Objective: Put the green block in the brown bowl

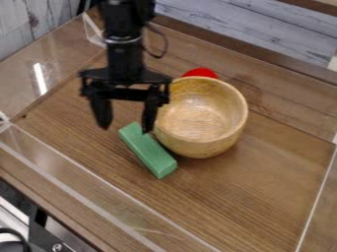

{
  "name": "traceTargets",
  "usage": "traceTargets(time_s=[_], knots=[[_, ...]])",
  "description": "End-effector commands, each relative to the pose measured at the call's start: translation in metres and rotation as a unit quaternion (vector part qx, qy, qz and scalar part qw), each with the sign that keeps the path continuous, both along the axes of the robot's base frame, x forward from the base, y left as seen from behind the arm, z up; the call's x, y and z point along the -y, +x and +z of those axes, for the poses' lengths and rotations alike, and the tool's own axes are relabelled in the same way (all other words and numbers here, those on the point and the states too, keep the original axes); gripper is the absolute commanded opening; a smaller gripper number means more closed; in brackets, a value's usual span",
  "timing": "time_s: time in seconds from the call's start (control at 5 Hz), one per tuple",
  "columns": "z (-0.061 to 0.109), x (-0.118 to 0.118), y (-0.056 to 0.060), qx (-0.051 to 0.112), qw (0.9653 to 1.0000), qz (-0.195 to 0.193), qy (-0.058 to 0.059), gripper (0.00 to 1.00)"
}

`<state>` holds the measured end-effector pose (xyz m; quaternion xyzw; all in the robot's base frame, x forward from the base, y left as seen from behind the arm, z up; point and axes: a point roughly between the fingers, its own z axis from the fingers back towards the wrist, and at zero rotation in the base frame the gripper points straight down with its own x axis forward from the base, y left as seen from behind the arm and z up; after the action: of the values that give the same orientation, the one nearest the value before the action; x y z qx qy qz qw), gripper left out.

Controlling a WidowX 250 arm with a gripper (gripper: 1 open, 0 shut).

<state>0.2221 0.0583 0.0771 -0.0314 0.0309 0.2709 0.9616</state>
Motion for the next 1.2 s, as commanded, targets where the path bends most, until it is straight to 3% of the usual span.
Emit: traceTargets(time_s=[0.0,0.2,0.4,0.6,1.0], knots=[[-0.008,-0.009,-0.001,0.036,0.9915,0.125,-0.006,1.0],[-0.023,-0.012,-0.002,0.049,0.9759,0.212,-0.017,1.0],[-0.037,-0.009,0.007,0.055,0.9733,0.222,-0.025,1.0],[-0.046,-0.004,0.014,0.059,0.975,0.212,-0.032,1.0],[-0.039,0.007,0.028,0.073,0.9673,0.241,-0.035,1.0]])
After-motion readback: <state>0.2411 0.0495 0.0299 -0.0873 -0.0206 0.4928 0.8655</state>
